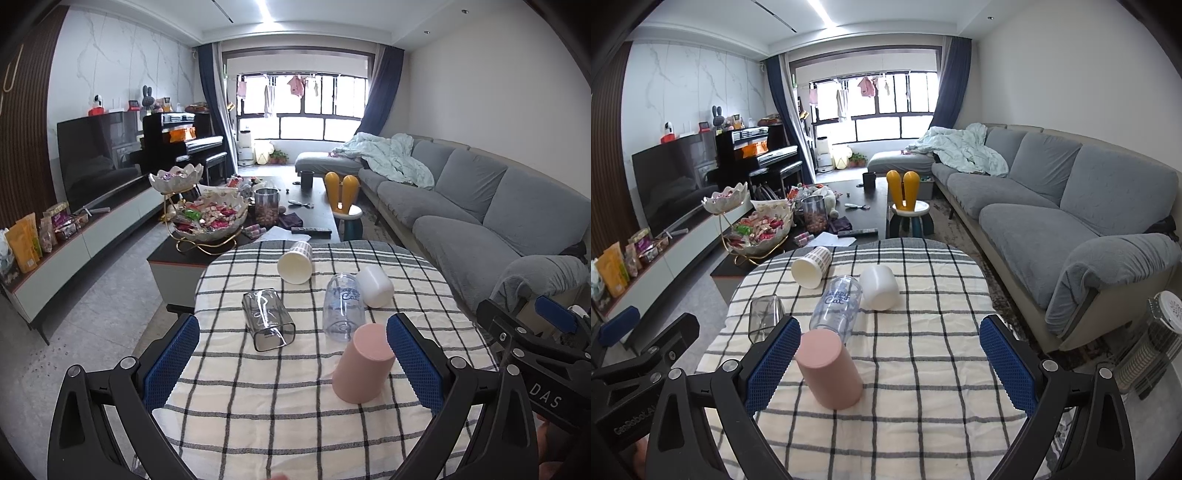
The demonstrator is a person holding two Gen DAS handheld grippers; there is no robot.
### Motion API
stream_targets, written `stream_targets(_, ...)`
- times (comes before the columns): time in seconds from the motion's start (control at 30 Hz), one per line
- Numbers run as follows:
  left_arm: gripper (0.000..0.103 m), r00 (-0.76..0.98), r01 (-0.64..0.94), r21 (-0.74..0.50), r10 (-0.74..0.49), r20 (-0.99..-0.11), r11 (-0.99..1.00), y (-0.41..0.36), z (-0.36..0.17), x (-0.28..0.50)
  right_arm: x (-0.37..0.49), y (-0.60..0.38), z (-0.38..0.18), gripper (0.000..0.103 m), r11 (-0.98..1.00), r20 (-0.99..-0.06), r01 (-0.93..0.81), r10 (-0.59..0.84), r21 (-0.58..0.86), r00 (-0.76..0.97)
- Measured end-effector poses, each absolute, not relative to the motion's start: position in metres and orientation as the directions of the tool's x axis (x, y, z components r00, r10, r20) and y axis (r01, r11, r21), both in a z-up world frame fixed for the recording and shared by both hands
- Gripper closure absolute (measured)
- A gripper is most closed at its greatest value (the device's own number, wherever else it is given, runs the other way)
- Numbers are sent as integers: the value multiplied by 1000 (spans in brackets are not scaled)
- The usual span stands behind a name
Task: Flip cup upside down
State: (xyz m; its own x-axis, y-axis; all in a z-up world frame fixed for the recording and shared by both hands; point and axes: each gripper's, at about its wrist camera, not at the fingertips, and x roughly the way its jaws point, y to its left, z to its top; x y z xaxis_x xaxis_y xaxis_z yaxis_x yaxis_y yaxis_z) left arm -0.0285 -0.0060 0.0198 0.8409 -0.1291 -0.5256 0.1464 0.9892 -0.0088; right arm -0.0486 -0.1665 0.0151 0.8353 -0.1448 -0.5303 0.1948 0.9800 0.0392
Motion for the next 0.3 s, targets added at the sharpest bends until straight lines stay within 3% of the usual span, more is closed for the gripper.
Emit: stream_targets(0.3, 0, 833, 124, -19, -114, -542, 992, -10, 18, -25, -49, -167, 15, 5, 980, -531, 196, -146, 39, 834)
